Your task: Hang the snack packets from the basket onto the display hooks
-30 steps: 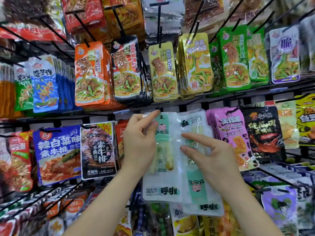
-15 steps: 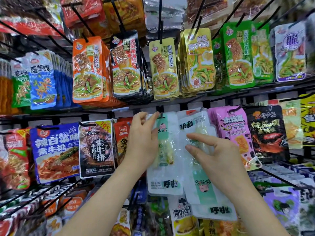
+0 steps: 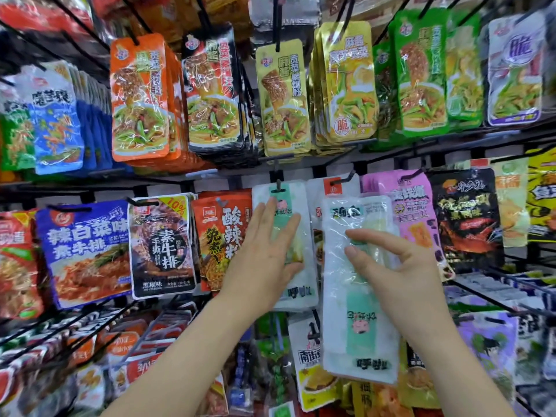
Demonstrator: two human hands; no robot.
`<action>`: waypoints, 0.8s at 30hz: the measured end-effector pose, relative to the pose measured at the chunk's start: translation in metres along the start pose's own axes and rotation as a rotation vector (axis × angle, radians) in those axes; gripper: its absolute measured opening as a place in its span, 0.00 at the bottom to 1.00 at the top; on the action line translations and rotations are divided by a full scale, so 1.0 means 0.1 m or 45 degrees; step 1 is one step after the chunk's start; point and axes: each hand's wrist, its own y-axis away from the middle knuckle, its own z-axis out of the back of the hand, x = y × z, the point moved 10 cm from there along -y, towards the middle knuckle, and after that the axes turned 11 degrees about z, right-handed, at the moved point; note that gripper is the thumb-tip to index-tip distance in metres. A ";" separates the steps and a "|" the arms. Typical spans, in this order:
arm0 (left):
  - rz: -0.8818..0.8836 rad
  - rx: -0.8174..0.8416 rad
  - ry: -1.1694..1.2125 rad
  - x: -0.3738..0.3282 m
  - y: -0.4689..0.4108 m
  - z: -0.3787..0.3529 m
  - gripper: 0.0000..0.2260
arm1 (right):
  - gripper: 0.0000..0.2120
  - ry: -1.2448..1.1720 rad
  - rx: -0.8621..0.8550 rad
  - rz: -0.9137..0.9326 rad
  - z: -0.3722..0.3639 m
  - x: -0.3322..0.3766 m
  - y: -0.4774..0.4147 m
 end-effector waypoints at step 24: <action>0.571 0.328 1.471 -0.05 0.37 0.11 0.34 | 0.45 -0.104 0.008 0.204 -0.25 0.31 0.10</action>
